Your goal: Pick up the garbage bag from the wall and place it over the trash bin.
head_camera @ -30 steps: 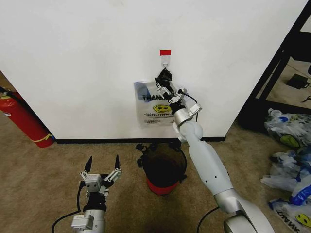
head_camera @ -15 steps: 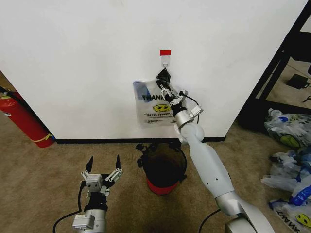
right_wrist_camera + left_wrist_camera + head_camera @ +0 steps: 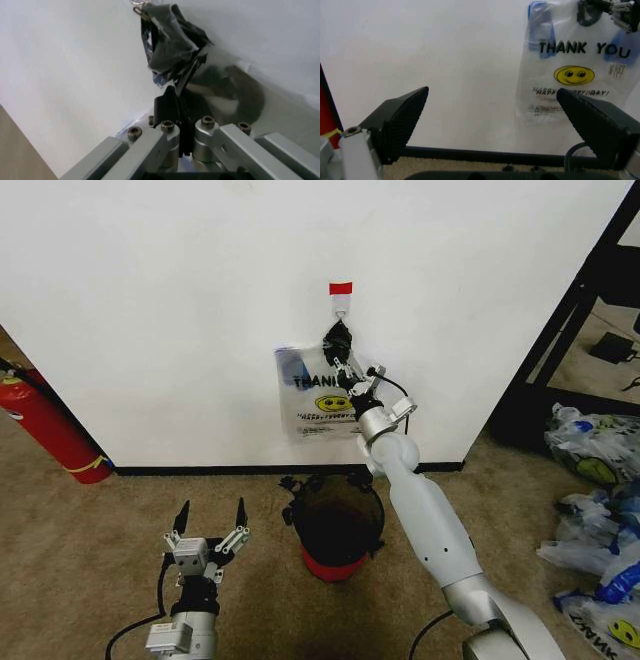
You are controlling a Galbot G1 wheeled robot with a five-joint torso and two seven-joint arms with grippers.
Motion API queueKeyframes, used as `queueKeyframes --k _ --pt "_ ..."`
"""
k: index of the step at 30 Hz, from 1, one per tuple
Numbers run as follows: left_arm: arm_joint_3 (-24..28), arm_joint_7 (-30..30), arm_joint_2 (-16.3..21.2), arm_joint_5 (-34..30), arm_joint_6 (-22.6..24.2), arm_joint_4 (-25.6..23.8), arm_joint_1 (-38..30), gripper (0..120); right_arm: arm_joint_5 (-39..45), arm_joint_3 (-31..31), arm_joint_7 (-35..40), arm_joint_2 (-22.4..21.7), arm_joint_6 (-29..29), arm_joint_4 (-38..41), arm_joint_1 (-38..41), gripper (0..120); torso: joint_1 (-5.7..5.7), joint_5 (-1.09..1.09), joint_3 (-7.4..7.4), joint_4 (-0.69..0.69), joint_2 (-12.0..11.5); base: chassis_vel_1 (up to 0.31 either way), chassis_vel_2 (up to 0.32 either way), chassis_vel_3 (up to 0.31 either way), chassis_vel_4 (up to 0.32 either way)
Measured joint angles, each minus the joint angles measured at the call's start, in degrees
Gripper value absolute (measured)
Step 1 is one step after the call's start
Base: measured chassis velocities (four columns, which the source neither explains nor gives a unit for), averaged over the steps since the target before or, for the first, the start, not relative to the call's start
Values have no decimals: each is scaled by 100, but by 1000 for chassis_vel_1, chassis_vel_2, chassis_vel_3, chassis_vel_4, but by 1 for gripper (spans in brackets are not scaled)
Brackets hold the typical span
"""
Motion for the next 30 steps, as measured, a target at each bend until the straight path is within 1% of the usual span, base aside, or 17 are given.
queueKeyframes --k 8,14,18,20,23,29,30 --pt "11 -14 16 -73 33 4 -59 100 34 -48 39 -264 21 428 -309 0 0 1 0 -1 1 0 0 0 0" --pt "32 -24 73 -144 78 19 -101 100 -35 -59 49 -605 9 1084 -781 0 0 1 -1 -2 1 0 0 0 0" --pt "41 -25 89 -177 94 9 -110 100 -79 -81 58 -689 0 1364 -1024 0 0 0 -1 -1 1 0 0 0 0" --pt "45 -26 102 -190 100 -9 -117 100 -155 -92 59 -720 -4 1575 -1263 0 0 0 0 1 1 0 0 0 0" --pt "49 -26 115 -207 102 -22 -117 100 -245 -92 58 -739 -5 1746 -1482 0 0 0 -1 0 1 0 0 0 0" --pt "69 -24 143 -240 103 -23 -139 100 -574 -3 16 -848 2 2249 -2198 0 0 0 -1 0 1 0 0 0 0" --pt "69 -24 143 -240 103 -23 -139 100 -574 -3 16 -848 2 2249 -2198 0 0 0 -1 0 1 0 0 0 0"
